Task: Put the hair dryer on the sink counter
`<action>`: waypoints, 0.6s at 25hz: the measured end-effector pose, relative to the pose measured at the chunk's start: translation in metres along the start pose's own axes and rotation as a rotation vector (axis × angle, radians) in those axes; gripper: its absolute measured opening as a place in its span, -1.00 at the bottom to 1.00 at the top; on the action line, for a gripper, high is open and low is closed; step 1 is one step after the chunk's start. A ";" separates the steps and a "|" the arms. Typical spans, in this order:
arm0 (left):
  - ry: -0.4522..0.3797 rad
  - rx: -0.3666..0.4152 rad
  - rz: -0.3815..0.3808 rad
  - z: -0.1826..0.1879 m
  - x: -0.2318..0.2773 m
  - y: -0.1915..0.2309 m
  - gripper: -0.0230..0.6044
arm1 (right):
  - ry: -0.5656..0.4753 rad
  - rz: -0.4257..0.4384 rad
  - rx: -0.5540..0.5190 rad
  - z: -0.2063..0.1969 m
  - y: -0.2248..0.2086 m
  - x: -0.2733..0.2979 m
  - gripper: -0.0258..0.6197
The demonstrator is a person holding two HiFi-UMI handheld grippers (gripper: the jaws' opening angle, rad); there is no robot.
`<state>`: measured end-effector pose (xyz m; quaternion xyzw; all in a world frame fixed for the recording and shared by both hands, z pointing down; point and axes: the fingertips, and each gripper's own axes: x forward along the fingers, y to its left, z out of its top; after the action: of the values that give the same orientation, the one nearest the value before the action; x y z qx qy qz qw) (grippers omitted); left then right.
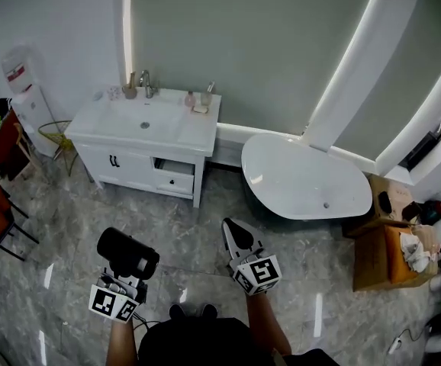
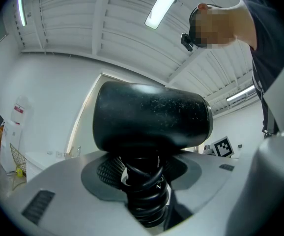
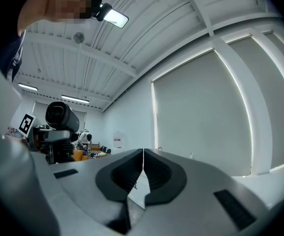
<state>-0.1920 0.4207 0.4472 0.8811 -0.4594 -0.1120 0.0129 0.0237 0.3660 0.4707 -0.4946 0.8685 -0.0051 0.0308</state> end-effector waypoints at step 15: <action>0.024 -0.004 0.002 0.005 -0.007 0.026 -0.21 | 0.009 -0.034 -0.004 0.006 0.019 0.010 -0.83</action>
<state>-0.2174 0.4115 0.4471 0.8818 -0.4599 -0.1023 0.0203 0.0022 0.3671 0.4630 -0.5094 0.8601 -0.0062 0.0259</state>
